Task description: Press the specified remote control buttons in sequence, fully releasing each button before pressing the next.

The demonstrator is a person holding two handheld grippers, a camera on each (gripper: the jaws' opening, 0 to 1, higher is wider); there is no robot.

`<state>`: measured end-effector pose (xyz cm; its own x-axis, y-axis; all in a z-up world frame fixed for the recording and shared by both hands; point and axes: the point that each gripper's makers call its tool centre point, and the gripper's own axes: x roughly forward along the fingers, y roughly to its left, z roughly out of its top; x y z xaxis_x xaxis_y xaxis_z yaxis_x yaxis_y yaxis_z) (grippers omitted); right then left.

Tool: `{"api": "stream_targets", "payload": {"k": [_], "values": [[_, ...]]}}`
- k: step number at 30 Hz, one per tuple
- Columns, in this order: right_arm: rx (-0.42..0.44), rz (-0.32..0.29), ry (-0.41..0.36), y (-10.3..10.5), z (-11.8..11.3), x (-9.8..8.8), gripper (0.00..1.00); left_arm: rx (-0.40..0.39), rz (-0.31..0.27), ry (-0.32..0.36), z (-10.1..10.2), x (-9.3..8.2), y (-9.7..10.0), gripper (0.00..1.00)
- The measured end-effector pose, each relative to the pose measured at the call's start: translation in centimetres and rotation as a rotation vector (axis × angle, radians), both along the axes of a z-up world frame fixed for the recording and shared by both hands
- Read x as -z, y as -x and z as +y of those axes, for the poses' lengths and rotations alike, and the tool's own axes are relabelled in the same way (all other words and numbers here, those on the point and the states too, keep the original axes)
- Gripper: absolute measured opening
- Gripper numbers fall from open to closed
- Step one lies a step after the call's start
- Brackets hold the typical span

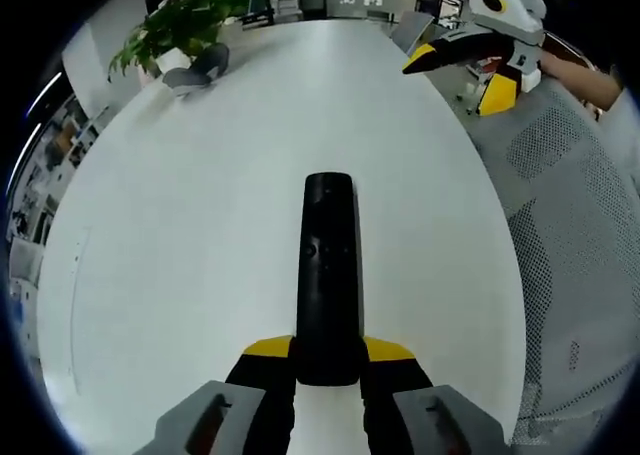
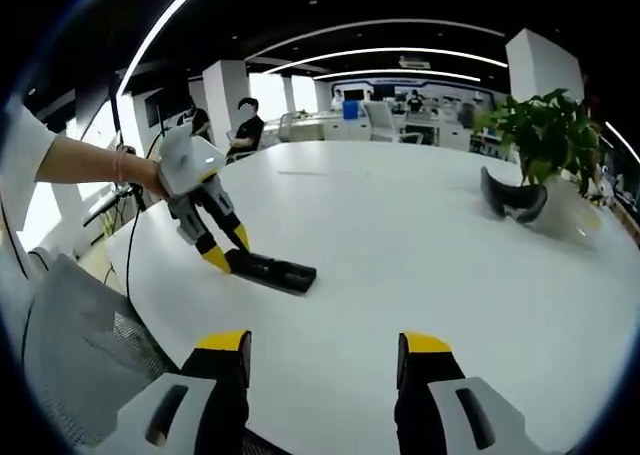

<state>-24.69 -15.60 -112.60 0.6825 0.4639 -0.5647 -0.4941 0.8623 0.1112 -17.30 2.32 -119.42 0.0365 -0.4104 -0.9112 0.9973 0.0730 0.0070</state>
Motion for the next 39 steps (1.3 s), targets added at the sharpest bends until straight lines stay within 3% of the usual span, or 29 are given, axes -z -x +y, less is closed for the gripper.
{"api": "stream_targets", "payload": {"k": [25, 39], "values": [[-0.031, 0.067, 0.03, 0.9, 0.2, 1.4, 0.52, -0.029, -0.006, -0.035, 0.3, 0.1, 2.9, 0.23], [-0.065, 0.104, 0.051, 1.4, 0.6, 2.1, 0.5, -0.064, -0.007, -0.016, 0.4, 0.0, 4.5, 0.23]]}}
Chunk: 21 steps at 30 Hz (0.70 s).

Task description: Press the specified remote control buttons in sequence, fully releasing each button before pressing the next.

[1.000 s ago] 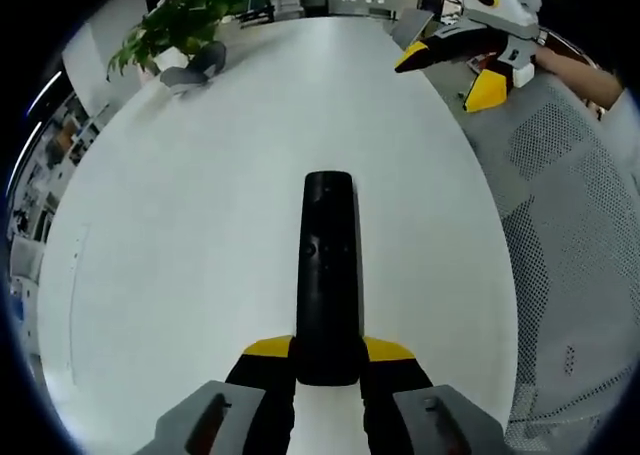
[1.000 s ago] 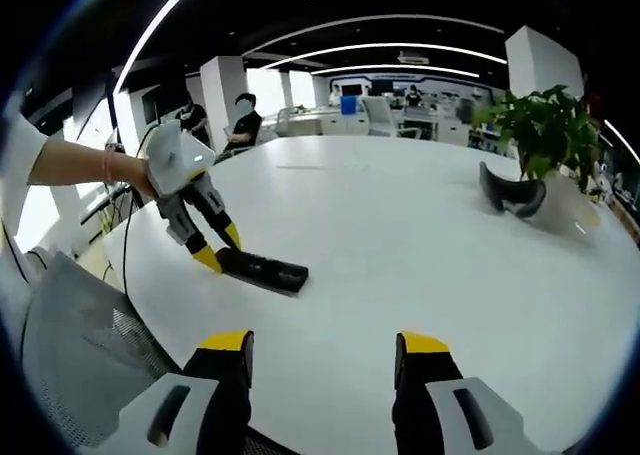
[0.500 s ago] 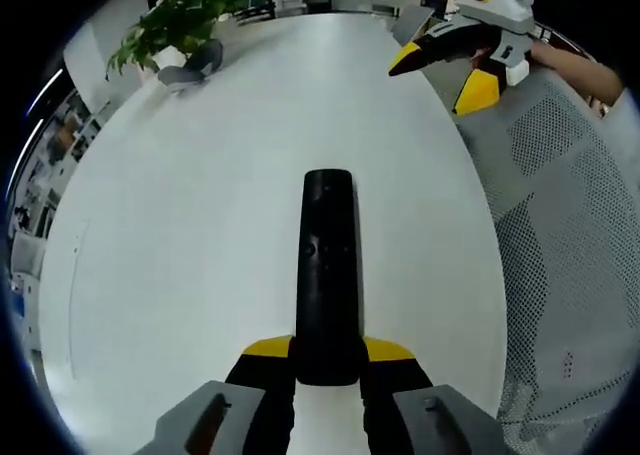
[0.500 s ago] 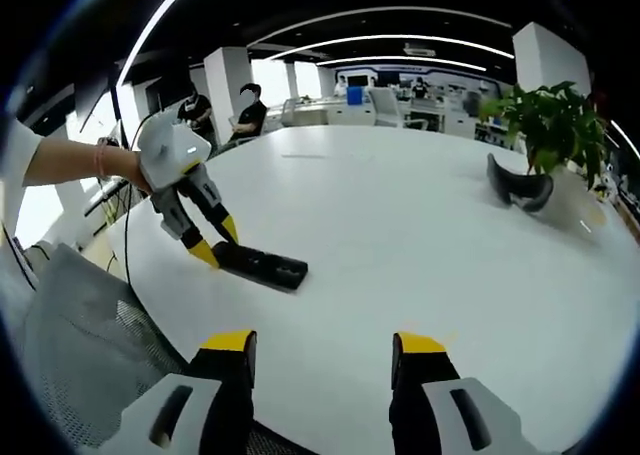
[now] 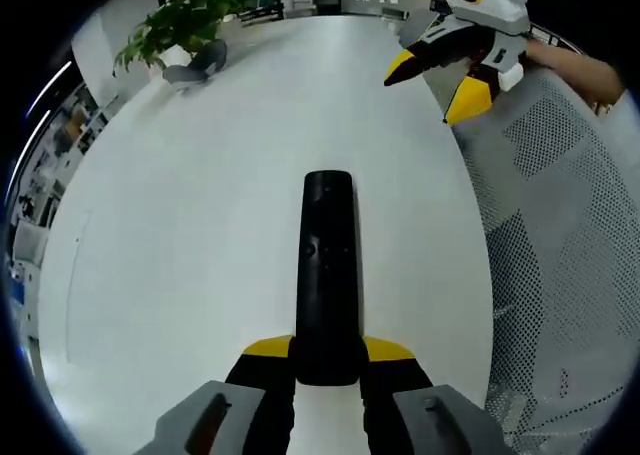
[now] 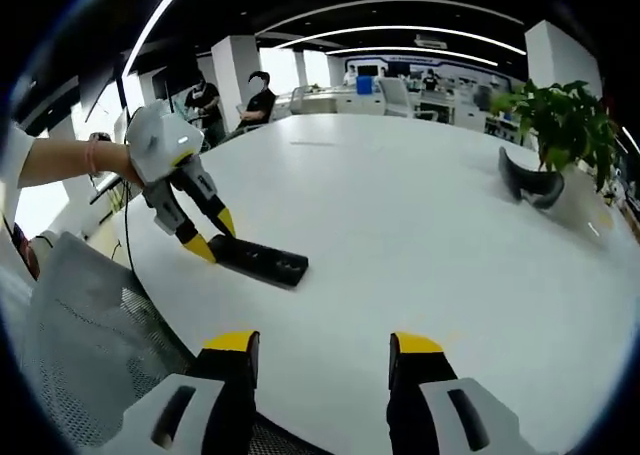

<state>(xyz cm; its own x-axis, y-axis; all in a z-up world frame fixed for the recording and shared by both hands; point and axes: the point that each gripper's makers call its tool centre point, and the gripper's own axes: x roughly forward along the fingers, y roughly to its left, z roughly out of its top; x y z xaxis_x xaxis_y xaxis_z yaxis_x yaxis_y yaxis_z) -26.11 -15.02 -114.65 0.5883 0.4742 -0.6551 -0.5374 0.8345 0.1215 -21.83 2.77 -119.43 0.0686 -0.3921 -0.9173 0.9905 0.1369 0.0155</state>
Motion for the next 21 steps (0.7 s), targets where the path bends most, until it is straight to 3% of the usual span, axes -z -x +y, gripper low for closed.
{"api": "stream_targets", "payload": {"k": [21], "values": [[-0.059, 0.027, -0.014, 0.8, 1.1, 0.3, 0.49, -0.018, -0.007, 0.0, 0.1, 0.0, 2.8, 0.23]]}}
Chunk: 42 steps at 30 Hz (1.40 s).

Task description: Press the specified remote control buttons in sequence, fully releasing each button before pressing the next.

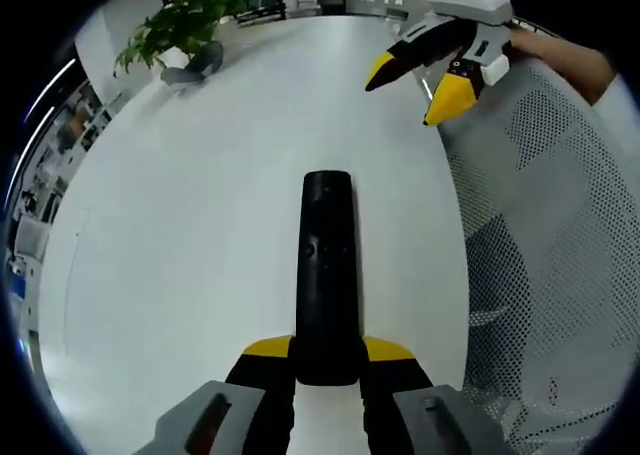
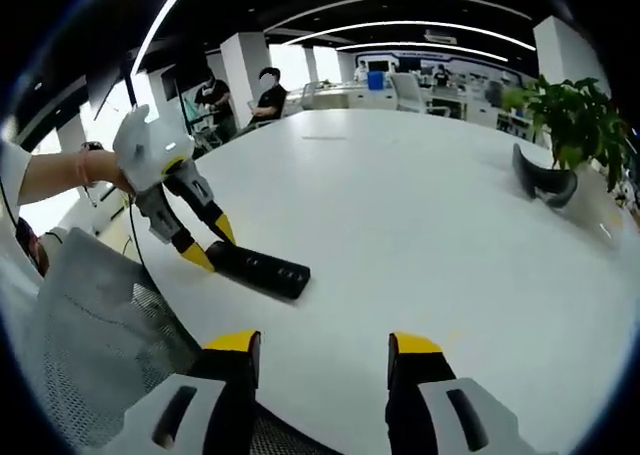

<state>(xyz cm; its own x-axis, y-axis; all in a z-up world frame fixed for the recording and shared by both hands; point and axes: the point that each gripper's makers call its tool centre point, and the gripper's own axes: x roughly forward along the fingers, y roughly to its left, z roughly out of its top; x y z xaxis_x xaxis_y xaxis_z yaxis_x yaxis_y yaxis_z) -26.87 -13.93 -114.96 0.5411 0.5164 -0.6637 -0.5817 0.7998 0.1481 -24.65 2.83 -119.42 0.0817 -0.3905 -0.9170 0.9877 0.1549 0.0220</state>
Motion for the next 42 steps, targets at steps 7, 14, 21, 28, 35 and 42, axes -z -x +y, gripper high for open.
{"api": "stream_targets", "payload": {"k": [7, 14, 21, 28, 35, 42], "values": [[0.001, 0.007, -0.006, -0.1, 0.0, 0.0, 0.48, 0.009, 0.0, 0.005, -0.1, 0.0, 0.7, 0.23], [-0.009, 0.019, -0.002, 0.0, 0.1, 0.3, 0.47, 0.03, 0.003, -0.006, -0.2, 0.1, 1.4, 0.23], [-0.021, 0.031, 0.005, 0.1, 0.1, 0.5, 0.46, 0.024, 0.001, 0.018, -0.1, 0.1, 2.2, 0.23], [-0.042, 0.045, 0.017, 0.4, 0.3, 0.8, 0.44, 0.022, 0.002, 0.021, -0.2, 0.1, 2.6, 0.23], [-0.082, 0.058, 0.01, 0.8, 0.8, 0.9, 0.42, 0.041, 0.009, -0.006, -0.3, 0.1, 2.5, 0.24], [-0.27, 0.089, -0.013, 2.2, 3.2, 0.3, 0.3, 0.038, 0.016, -0.03, -0.3, 0.1, 2.5, 0.24]]}}
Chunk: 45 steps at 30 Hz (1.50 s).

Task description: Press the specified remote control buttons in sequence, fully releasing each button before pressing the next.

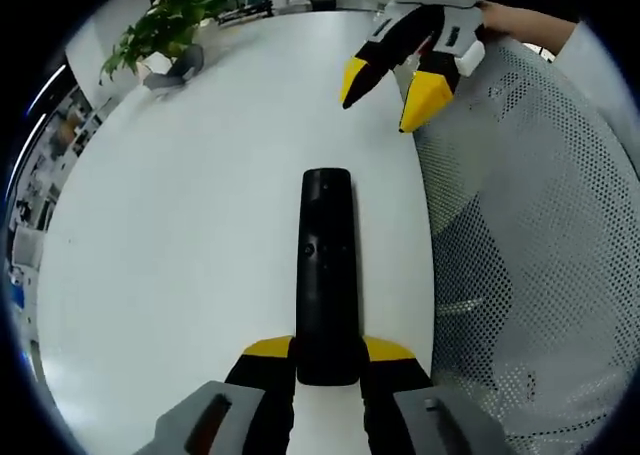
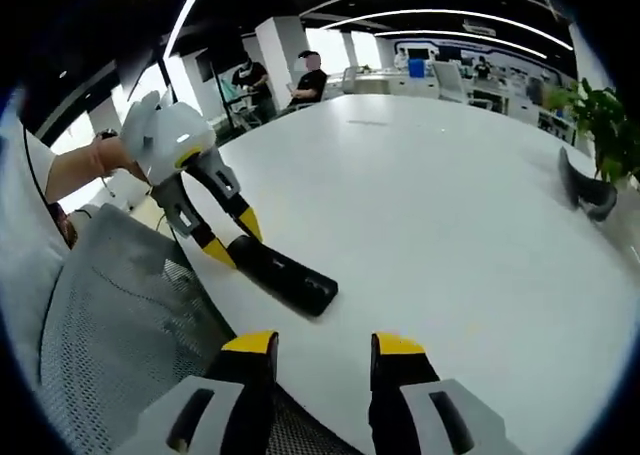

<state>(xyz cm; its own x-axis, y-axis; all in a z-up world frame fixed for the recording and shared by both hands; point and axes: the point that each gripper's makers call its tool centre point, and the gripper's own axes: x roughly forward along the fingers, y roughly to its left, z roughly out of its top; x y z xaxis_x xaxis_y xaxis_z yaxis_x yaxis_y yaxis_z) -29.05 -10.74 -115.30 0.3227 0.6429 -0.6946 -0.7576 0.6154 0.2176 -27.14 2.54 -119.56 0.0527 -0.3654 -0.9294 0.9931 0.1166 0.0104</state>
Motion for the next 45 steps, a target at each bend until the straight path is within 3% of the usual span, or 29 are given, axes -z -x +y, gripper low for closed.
{"api": "stream_targets", "payload": {"k": [2, 11, 18, 29, 38, 45], "values": [[-0.031, -0.014, 0.029, -0.5, 0.2, -0.1, 0.25, -0.004, 0.002, 0.001, 0.0, 0.0, 0.0, 0.24], [-0.113, 0.004, -0.029, -1.8, 3.9, -0.7, 0.15, -0.004, 0.006, 0.016, 0.0, -0.1, 0.0, 0.24], [-0.226, -0.007, 0.032, -1.8, 5.5, 0.2, 0.11, 0.001, 0.002, 0.006, 0.0, 0.0, 0.0, 0.24], [-0.294, -0.05, 0.109, -2.5, 4.9, 0.6, 0.07, 0.005, 0.007, -0.019, 0.0, 0.0, 0.0, 0.24], [-0.291, -0.061, 0.127, -3.1, 3.5, 0.5, 0.01, 0.002, 0.007, -0.025, 0.0, 0.0, 0.0, 0.24], [-0.383, -0.076, 0.221, -2.9, 3.4, 1.8, 0.0, 0.021, 0.005, -0.014, 0.1, 0.0, 0.0, 0.24]]}}
